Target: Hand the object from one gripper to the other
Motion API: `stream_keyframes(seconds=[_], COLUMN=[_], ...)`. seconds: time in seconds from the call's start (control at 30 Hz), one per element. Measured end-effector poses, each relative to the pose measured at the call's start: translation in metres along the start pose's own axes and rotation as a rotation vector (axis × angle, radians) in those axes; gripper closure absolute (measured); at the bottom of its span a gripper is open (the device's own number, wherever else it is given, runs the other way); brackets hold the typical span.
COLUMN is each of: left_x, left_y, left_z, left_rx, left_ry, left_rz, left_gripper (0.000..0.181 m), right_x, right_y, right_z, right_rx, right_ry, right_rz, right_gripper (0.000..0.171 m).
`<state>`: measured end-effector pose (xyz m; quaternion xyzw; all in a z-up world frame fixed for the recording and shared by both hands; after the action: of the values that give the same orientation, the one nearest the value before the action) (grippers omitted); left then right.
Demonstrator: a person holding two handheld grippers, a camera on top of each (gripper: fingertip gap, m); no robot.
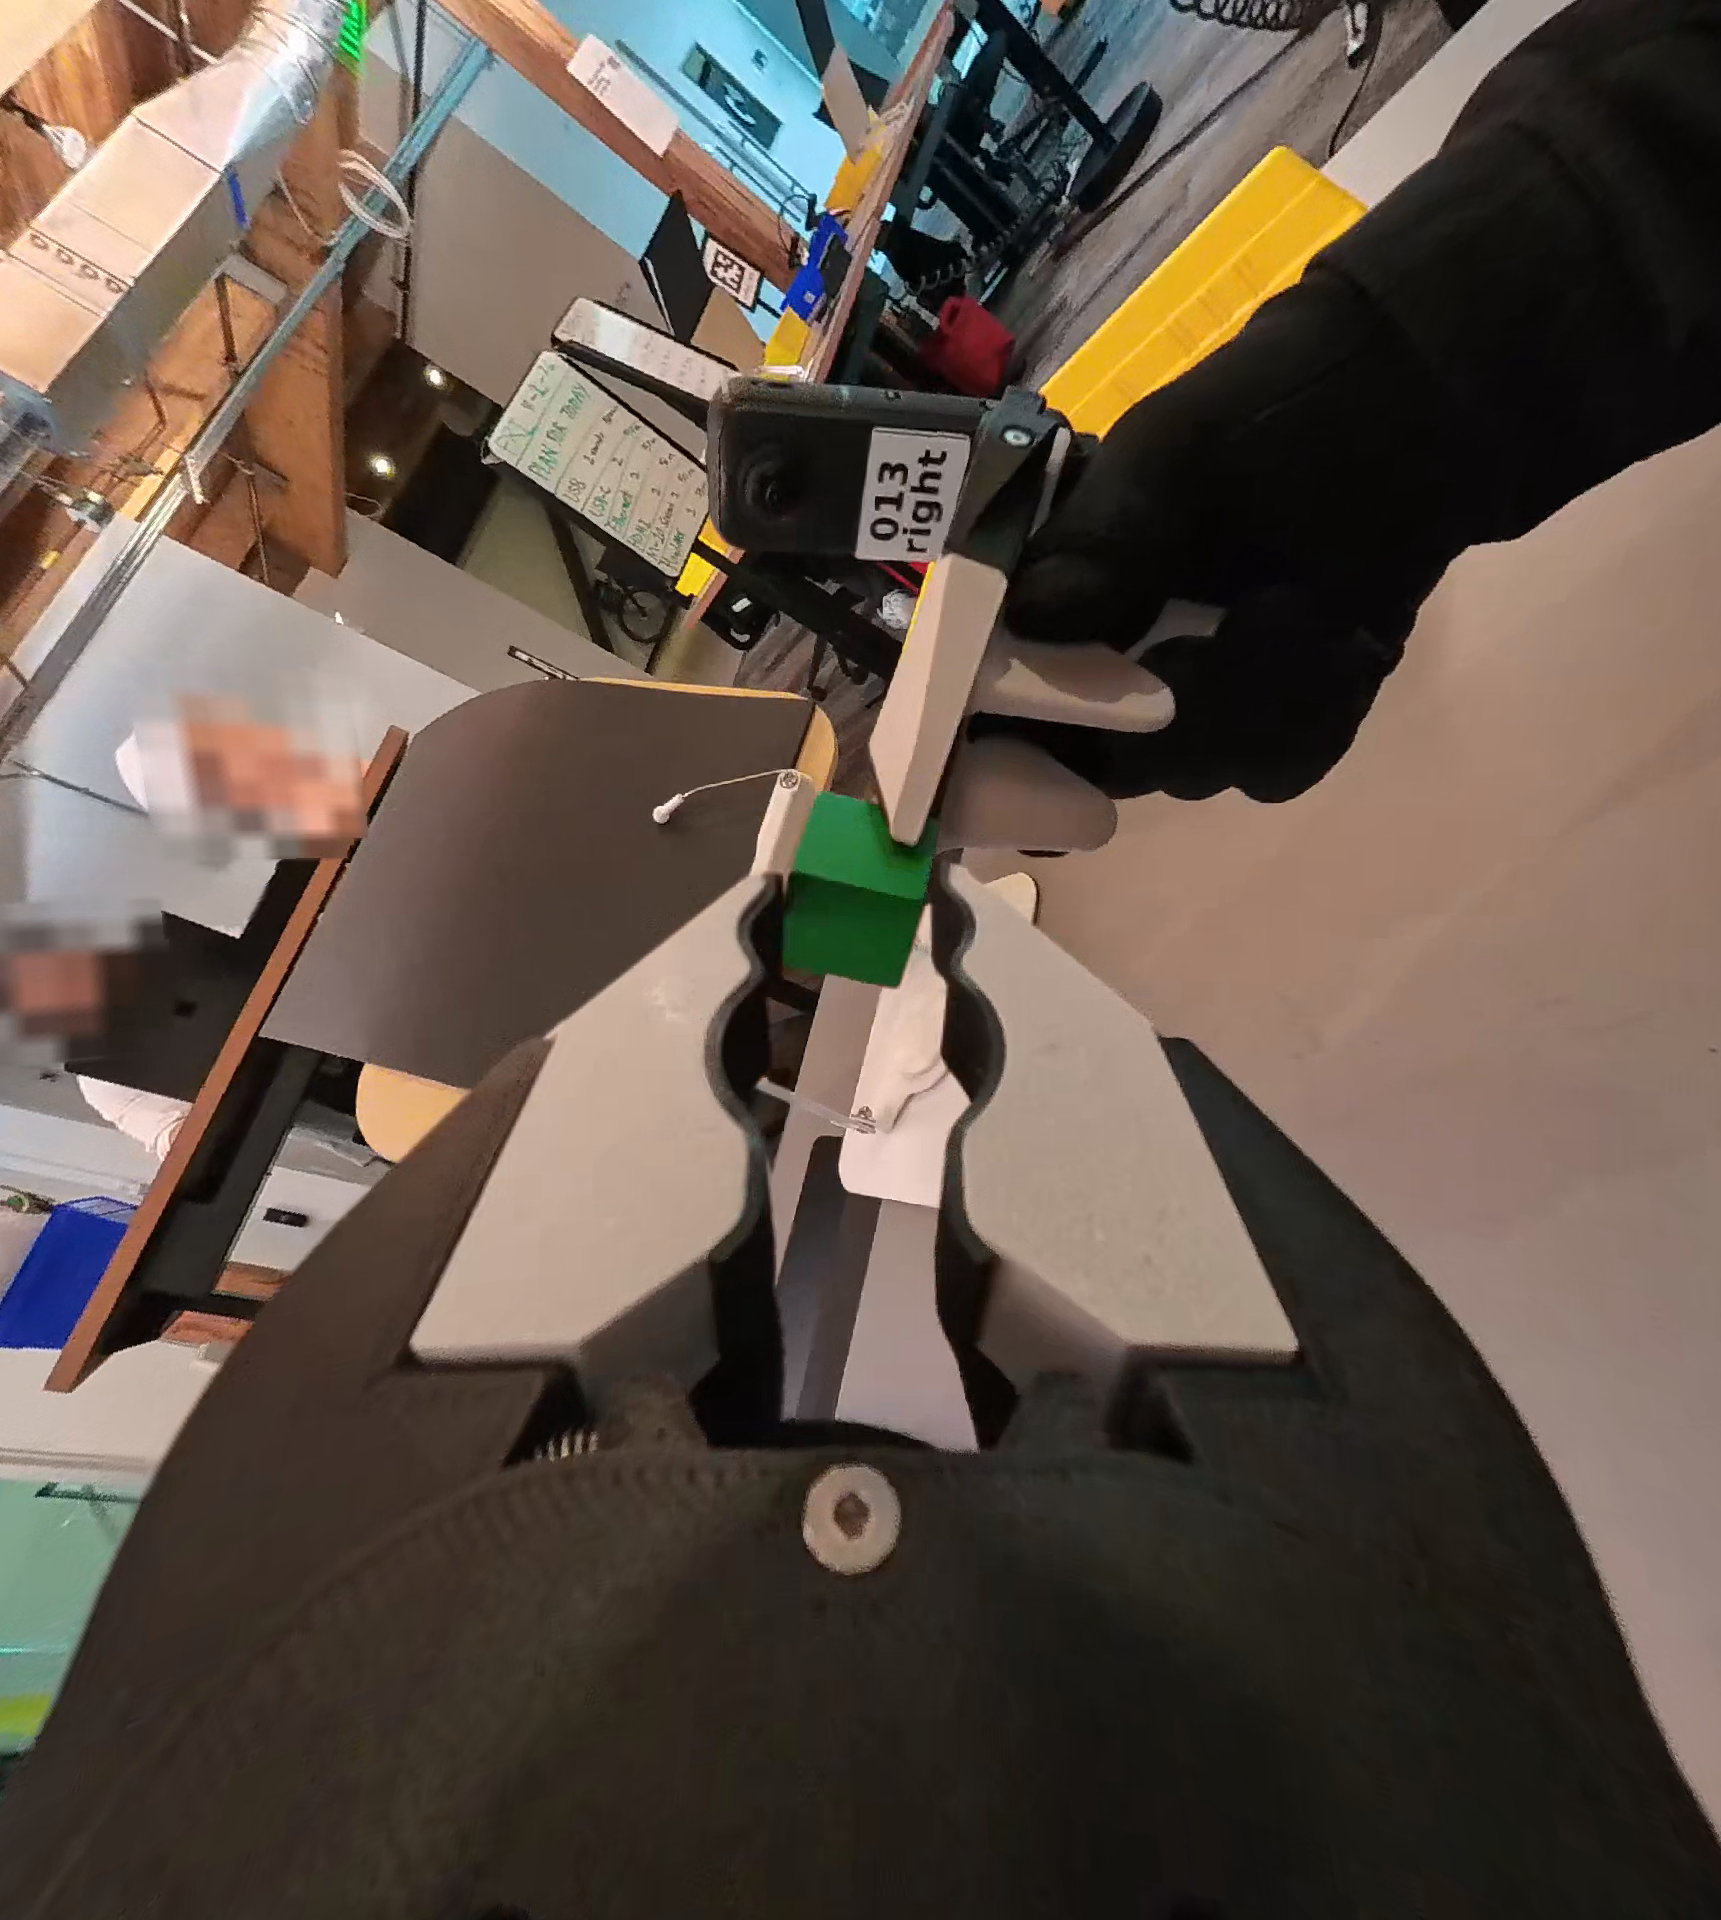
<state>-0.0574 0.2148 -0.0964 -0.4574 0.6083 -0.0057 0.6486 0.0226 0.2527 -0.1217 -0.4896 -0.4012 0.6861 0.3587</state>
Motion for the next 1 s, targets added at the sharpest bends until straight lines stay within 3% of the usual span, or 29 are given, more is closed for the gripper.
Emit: stream_keyframes(seconds=[0.23, 0.33, 0.4, 0.67, 1.0], left_x=[0.0, -0.005, -0.012, -0.021, -0.008], left_y=[0.001, 0.001, 0.003, 0.008, 0.008], left_z=[0.0, -0.002, -0.005, -0.011, -0.009], left_rx=[-0.007, 0.018, 0.057, 0.198, 0.223], left_ry=[0.01, 0.025, 0.049, 0.266, 0.41], left_rz=[-0.009, -0.108, -0.213, -0.589, -0.642], left_gripper=[0.155, 0.156, 0.156, 0.156, 0.156], right_x=[0.0, -0.002, -0.006, -0.03, -0.031], right_y=[-0.001, -0.013, -0.024, -0.022, -0.008], right_z=[0.0, -0.003, -0.008, 0.002, 0.014], right_rx=[0.014, 0.09, 0.122, -0.196, -0.321], right_ry=[0.002, 0.037, 0.092, 0.315, 0.307], right_rz=[-0.011, -0.086, -0.193, -0.734, -0.811], right_gripper=[0.147, 0.135, 0.137, 0.133, 0.144])
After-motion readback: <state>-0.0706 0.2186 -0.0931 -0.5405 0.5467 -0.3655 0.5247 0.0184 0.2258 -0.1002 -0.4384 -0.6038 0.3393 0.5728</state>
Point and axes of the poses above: each gripper's, where its closed fingertips meet, z out along the fingers, y out of its underside, x = y × z across the jaws, the point moved 5 cm from there along -z, back along the fingers, and after that the axes turned 4 degrees about -z, right-handed, at the moved point
